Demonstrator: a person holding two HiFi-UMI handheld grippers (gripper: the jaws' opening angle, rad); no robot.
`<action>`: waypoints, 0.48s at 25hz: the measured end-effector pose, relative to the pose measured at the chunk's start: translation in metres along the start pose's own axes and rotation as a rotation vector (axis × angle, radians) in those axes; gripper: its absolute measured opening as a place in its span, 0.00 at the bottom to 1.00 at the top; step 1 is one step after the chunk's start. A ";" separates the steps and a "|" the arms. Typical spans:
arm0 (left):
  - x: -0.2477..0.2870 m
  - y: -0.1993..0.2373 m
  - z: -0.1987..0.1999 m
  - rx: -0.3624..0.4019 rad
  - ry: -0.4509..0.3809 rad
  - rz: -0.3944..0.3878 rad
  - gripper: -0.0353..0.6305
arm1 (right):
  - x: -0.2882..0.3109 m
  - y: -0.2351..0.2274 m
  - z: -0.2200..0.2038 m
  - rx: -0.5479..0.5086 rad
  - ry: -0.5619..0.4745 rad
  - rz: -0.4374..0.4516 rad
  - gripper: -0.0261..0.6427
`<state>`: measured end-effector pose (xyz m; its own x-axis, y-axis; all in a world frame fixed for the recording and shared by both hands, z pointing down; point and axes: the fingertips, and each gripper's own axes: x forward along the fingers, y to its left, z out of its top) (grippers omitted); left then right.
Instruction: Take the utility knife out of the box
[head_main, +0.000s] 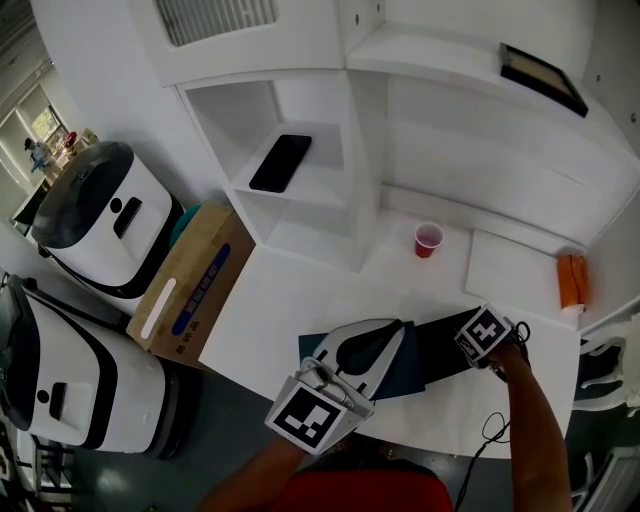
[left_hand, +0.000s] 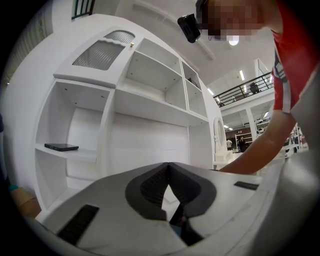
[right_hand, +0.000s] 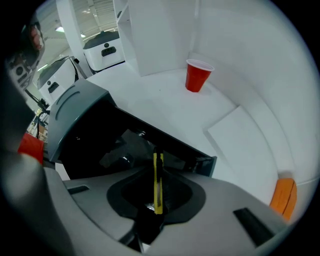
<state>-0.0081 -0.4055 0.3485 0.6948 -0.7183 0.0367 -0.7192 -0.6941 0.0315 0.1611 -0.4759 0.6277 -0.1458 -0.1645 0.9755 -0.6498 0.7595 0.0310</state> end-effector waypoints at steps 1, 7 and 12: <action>0.000 0.000 0.000 0.000 -0.001 -0.002 0.07 | 0.000 0.000 0.000 -0.008 -0.006 -0.001 0.15; 0.000 -0.003 0.001 0.003 -0.004 -0.011 0.07 | -0.014 -0.004 0.008 -0.001 -0.120 -0.031 0.14; 0.000 -0.010 0.002 0.010 -0.004 -0.023 0.07 | -0.049 -0.006 0.014 0.054 -0.261 -0.048 0.14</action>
<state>-0.0011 -0.3989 0.3461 0.7113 -0.7021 0.0326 -0.7029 -0.7110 0.0223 0.1622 -0.4815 0.5771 -0.2968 -0.3614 0.8839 -0.6985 0.7133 0.0571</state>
